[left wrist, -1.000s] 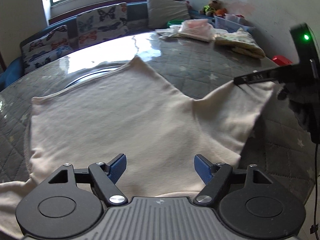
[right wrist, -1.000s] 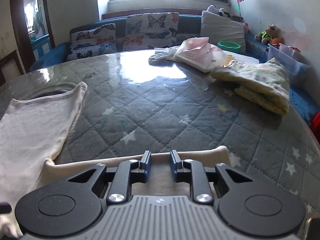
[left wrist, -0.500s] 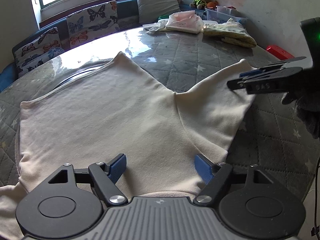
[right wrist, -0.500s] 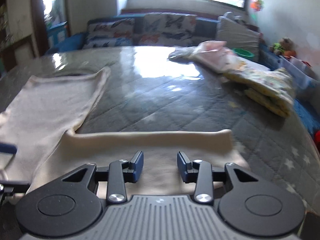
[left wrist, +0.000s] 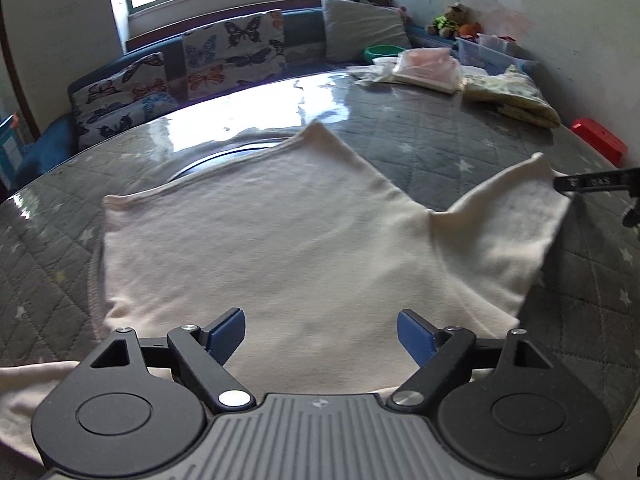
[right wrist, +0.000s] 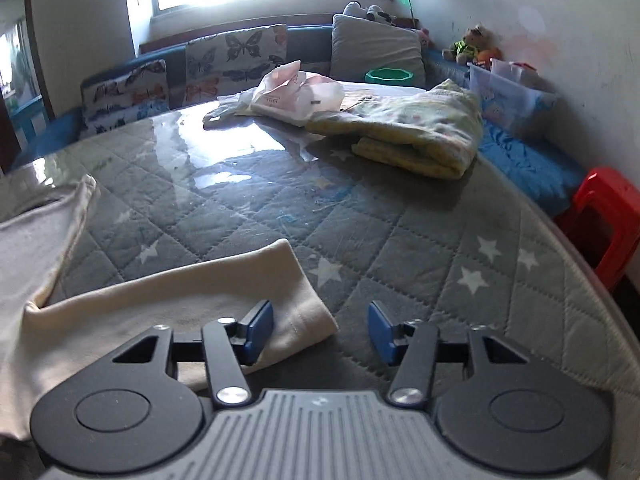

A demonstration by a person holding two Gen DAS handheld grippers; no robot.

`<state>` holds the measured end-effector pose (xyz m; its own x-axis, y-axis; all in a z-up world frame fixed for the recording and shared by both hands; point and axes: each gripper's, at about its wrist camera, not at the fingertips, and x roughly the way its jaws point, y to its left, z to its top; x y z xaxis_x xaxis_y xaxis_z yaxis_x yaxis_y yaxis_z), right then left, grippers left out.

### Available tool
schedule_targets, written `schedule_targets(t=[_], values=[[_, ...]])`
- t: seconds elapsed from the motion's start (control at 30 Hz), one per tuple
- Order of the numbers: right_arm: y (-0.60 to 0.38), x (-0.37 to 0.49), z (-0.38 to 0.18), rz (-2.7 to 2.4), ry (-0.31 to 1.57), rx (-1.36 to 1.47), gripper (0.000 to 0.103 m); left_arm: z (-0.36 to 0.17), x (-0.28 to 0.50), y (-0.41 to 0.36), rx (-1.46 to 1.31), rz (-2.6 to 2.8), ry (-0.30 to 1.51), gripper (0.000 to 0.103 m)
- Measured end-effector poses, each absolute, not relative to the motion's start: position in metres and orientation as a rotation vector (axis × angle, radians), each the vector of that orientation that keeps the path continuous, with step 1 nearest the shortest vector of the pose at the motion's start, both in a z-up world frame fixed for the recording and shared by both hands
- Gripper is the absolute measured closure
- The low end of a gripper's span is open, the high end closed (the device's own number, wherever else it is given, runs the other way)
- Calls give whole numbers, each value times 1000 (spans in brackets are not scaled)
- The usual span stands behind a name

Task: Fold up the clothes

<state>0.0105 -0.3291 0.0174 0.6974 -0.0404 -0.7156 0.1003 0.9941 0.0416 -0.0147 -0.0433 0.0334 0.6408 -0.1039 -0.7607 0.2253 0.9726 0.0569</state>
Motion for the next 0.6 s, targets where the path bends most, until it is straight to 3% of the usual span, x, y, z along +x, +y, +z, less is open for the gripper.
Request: schedule_targets(t=[0.1, 0.13, 0.17, 0.6], values=[[-326, 9, 18, -50, 795, 92, 76, 34, -14, -30, 137, -156, 855, 17], [-325, 8, 19, -42, 794, 99, 88, 34, -14, -27, 133, -146, 855, 17], [-323, 7, 20, -38, 788, 100, 92, 34, -14, -23, 130, -136, 855, 17], [-249, -16, 102, 287, 657, 176, 94, 36, -27, 29, 80, -30, 844, 17]])
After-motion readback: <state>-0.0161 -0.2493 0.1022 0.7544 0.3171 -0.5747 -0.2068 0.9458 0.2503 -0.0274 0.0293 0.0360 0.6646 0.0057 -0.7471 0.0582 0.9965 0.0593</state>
